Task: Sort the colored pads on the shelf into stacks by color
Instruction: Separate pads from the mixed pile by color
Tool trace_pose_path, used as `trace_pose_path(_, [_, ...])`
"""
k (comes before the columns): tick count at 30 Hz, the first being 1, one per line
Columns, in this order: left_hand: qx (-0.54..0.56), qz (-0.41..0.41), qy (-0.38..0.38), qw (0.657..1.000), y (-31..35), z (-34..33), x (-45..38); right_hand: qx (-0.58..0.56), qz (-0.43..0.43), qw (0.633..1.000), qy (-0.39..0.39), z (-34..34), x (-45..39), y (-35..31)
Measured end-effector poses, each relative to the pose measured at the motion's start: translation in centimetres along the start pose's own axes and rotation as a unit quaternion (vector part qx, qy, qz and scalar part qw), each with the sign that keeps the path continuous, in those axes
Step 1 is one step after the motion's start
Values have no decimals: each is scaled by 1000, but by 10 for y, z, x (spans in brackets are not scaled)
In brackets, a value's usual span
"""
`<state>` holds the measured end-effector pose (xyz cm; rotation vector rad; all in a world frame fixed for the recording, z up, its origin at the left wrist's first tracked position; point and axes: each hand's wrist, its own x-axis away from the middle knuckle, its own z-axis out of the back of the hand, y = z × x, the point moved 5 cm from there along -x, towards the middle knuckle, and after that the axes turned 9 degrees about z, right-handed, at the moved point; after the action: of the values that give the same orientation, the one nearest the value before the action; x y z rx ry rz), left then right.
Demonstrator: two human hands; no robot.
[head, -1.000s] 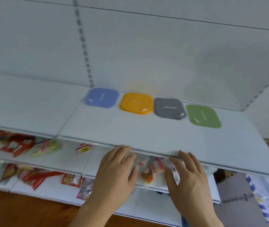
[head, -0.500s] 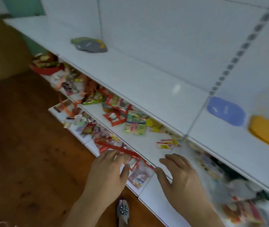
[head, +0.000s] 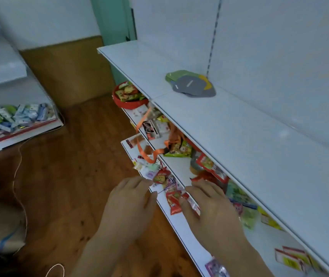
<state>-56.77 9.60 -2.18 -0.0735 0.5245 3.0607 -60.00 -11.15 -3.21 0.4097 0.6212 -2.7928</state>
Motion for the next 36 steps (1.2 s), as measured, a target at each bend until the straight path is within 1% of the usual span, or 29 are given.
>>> trace_pose_path(2, [16,6,13,1000,-14,5,-23,0,15,1000,-4,-11,-32,-6])
trace_pose_path(5, [30,11,13,999,-38,6,-65,11,25,1000,-5,-31,-78,-13])
trace_pose_path(8, [31,-6,9,999,-63,6,-112,28,16,999,-10,-52,-124,-17])
trace_pose_path(11, [42,-27,-16,999,-84,10,-167,36,-3,999,-11,-70,-168,-20])
trace_pose_path(13, [43,-52,-17,998,-92,18,-201,40,-12,999,4,-75,-191,-27])
trace_pose_path(17, [48,-101,-16,994,-97,26,-266,61,-52,995,59,-75,-229,-32])
trace_pose_path(20, [70,-137,-16,988,-89,30,-305,73,-80,990,91,-72,-252,-27])
trace_pose_path(24, [77,-192,-29,978,-70,23,-359,99,-123,980,125,-73,-286,-1])
trace_pose_path(33, [84,-269,-21,959,-14,24,-468,117,-193,951,211,-70,-354,49])
trace_pose_path(36, [98,-287,-43,952,10,13,-498,146,-222,937,226,-66,-368,65])
